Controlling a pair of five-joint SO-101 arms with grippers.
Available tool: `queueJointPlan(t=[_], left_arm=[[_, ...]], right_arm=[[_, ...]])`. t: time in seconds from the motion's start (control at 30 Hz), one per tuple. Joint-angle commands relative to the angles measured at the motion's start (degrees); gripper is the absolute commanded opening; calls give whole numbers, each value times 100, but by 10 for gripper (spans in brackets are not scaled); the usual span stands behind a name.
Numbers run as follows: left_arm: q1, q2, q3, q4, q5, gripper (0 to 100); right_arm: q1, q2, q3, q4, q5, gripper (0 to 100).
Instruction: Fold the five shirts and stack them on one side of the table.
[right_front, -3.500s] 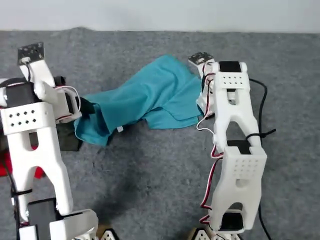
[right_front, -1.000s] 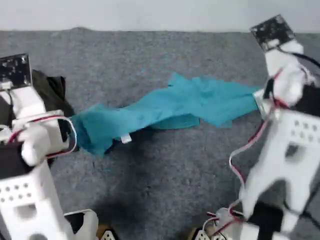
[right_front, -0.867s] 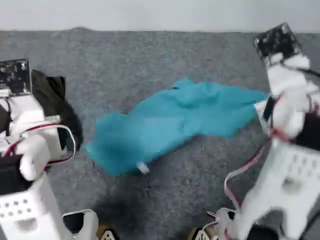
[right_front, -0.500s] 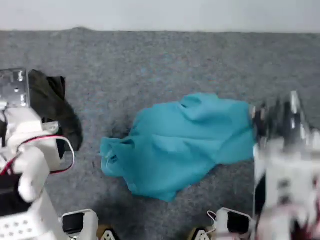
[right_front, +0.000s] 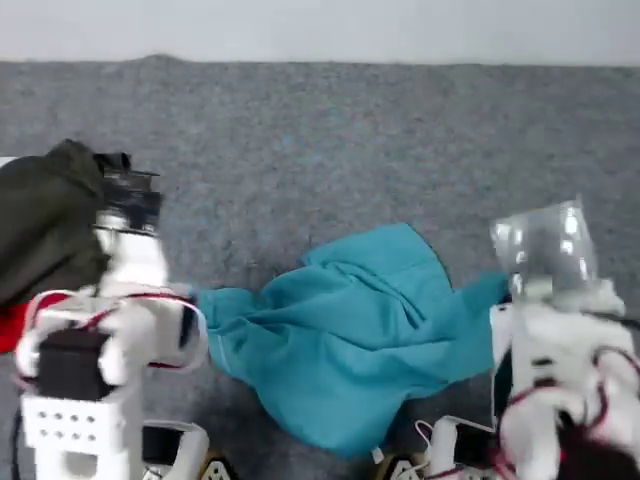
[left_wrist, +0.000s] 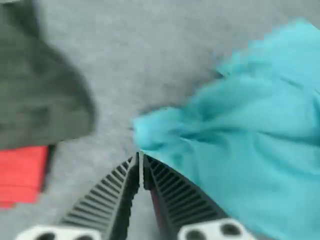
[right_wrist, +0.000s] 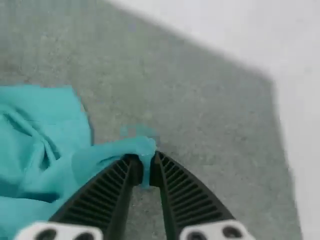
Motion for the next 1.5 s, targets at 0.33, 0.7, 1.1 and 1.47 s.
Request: queueJointPlan(t=[0.33, 0.7, 1.1, 1.47], left_arm=[[1793, 3095, 400, -229, 659, 208], [3631, 6338, -347, 158, 202, 217], [4167, 8237, -840, 114, 167, 213], [3736, 9002, -1657, 158, 202, 13]], right_arm=[[4, 2070, 264, -1086, -879, 9], [22, 2738, 167, -1138, -914, 9], [22, 2747, 167, -1147, -905, 9], [31, 2695, 396, -1095, -905, 9]])
